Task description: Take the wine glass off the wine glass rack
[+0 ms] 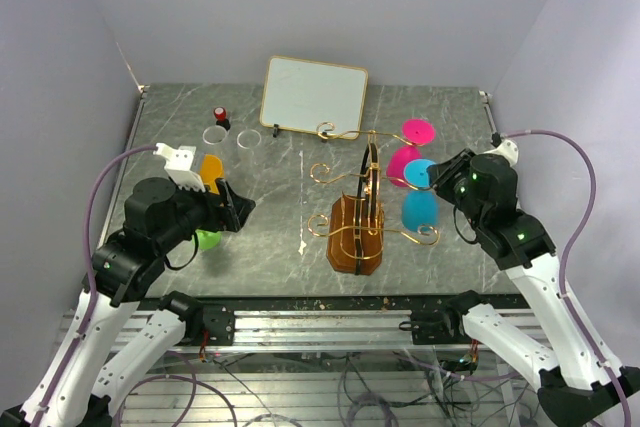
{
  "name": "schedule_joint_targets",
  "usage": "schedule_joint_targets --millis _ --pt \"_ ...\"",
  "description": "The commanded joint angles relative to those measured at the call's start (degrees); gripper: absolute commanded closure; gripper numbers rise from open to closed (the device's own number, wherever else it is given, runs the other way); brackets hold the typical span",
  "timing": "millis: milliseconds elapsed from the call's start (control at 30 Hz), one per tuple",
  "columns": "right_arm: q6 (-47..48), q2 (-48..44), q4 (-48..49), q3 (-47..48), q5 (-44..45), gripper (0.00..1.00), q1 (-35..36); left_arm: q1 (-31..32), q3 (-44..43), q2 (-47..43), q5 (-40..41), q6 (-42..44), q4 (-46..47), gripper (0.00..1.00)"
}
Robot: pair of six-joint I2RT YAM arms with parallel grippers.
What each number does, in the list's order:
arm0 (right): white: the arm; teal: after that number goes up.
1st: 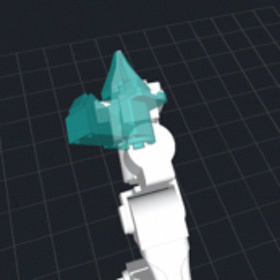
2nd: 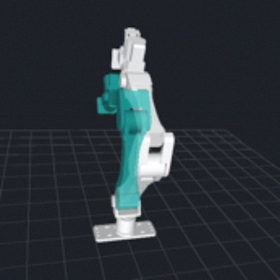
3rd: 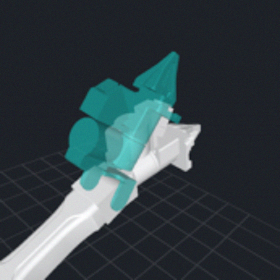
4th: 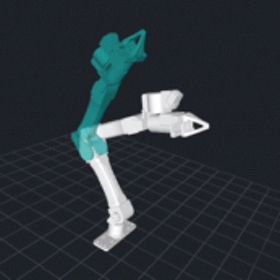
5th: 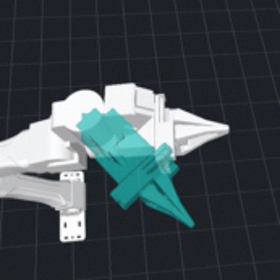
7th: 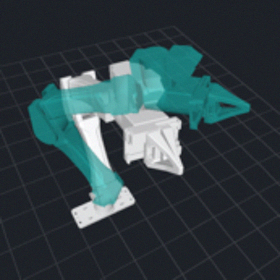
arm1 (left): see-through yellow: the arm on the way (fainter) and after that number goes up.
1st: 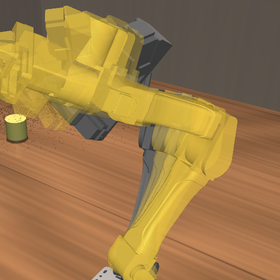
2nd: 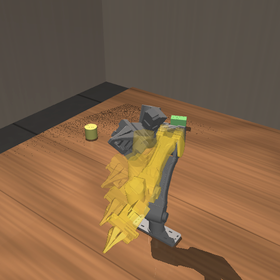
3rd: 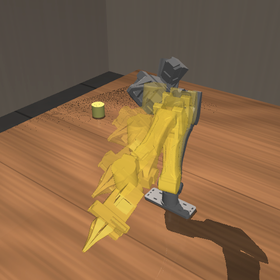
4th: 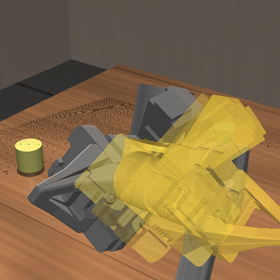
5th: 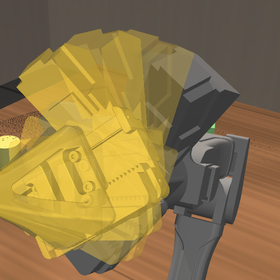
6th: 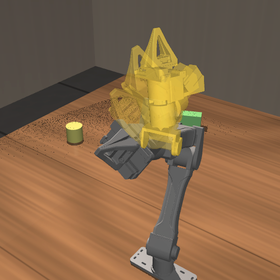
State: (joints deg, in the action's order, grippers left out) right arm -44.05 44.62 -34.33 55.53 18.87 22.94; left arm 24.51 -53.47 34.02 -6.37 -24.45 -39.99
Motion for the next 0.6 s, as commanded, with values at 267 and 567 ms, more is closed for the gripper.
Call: schedule_joint_targets --millis 267,567 --pt "-5.38 1.21 -3.82 4.56 -0.27 0.91 0.01 -0.47 0.08 0.17 -0.83 0.29 2.19 0.1" --pt "-17.26 0.59 -1.19 3.39 -4.54 0.96 0.0 -0.47 0.1 0.34 -0.75 0.24 2.11 0.1"
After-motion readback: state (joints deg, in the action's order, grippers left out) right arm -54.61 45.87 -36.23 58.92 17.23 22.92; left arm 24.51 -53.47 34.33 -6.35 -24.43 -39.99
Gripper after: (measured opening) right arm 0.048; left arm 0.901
